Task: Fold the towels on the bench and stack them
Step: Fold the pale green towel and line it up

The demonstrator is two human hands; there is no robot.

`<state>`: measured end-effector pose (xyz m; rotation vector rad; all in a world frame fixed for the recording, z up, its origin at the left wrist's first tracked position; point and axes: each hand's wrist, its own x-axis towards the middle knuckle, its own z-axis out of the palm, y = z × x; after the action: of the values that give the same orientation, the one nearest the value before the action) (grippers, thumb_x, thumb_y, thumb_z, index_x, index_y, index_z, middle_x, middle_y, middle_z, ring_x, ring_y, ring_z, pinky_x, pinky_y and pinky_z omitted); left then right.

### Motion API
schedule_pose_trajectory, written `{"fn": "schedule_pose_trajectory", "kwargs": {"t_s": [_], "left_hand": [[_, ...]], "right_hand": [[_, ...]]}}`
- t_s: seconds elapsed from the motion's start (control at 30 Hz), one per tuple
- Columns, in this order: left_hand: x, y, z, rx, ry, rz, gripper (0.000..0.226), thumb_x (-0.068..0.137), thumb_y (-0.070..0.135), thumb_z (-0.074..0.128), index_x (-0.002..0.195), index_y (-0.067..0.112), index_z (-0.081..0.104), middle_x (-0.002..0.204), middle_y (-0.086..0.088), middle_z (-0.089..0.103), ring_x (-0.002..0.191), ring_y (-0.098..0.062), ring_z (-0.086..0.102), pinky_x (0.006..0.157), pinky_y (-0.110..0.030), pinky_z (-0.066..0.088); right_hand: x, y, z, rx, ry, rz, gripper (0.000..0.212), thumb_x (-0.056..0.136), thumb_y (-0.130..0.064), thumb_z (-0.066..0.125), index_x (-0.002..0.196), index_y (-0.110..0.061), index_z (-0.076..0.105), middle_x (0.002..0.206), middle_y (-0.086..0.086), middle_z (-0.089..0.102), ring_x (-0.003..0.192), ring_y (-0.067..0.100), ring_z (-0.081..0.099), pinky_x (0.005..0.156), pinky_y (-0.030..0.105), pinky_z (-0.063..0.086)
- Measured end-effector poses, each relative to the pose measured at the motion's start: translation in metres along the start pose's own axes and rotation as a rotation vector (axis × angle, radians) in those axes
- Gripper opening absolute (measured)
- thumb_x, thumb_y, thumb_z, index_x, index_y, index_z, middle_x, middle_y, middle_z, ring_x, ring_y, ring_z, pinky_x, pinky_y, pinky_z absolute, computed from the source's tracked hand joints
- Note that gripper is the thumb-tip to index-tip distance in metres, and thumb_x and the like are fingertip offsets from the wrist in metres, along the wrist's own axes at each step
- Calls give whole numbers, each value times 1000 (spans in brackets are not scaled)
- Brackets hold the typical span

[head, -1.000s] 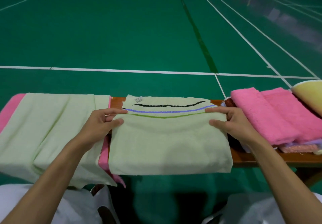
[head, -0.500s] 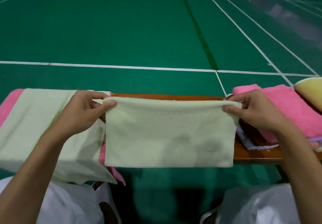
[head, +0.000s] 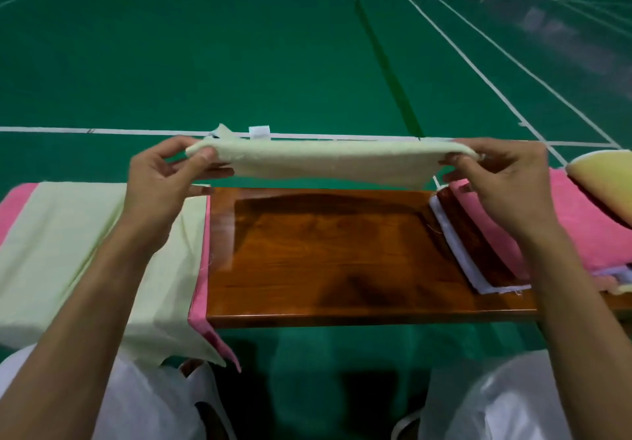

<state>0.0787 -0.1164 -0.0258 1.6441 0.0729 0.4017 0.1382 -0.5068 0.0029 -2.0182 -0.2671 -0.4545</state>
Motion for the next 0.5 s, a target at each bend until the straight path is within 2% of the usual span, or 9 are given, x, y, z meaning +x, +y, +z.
{"fn": "schedule_pose_trajectory", "kwargs": {"t_s": [0.03,0.1,0.2,0.23,0.3,0.37,0.4,0.43,0.5], "left_hand": [[-2,-1,-6,4,-19,2,3,94,17,69,96,16,68,89,4,80,82,-17,78,62,-22,58],[-8,-5,-18,50,-97,-21,18,80,27,83,89,15,72,84,0,79,79,-18,78,58,-19,56],[-19,-13,-28,296,-325,-181,50,58,57,89,85,16,76,81,-11,78,76,-30,76,58,-25,55],[-23,-16,-27,388,-431,-265,59,56,66,89,88,18,77,80,-11,78,72,-30,76,58,-27,56],[-31,-19,-21,557,-600,-402,52,72,61,80,100,18,77,76,-11,77,65,-27,74,58,-28,57],[-35,-20,-16,627,-603,-473,38,83,49,72,104,18,77,71,-12,76,62,-27,74,58,-28,56],[-35,-19,-16,664,-568,-470,36,86,50,69,103,20,78,69,-10,76,61,-25,73,58,-28,55],[-35,-18,-16,718,-530,-444,38,86,54,66,101,21,79,67,-5,75,60,-23,73,58,-28,54],[-33,-17,-17,846,-448,-376,48,79,67,59,93,26,81,61,4,73,58,-20,70,61,-31,53]], "right_hand": [[-2,0,-5,0,-40,15,24,93,0,69,111,-15,76,92,2,76,71,5,74,62,16,56],[-7,5,-15,-101,-164,70,27,89,0,75,111,-16,76,87,0,77,69,0,70,62,14,55],[-14,24,-15,-485,-406,46,28,83,-3,79,103,-21,82,70,-15,71,60,-3,65,56,24,50],[-17,29,-13,-593,-517,65,30,82,-3,78,104,-22,82,67,-16,69,58,-2,64,56,27,48],[-24,31,-8,-701,-809,207,45,84,-3,72,123,-25,73,74,-4,73,58,7,69,61,34,58],[-29,28,-9,-706,-1059,423,73,88,-4,70,150,-33,43,89,4,75,60,15,73,70,39,63],[-29,25,-11,-711,-1110,516,84,89,-6,69,155,-38,30,94,6,73,62,17,74,68,38,62],[-28,23,-13,-725,-1115,575,86,90,-8,69,156,-41,25,94,8,73,61,18,74,65,37,60],[-25,20,-14,-765,-1040,573,71,93,-15,68,152,-36,34,88,8,74,61,19,72,63,35,61]]}}
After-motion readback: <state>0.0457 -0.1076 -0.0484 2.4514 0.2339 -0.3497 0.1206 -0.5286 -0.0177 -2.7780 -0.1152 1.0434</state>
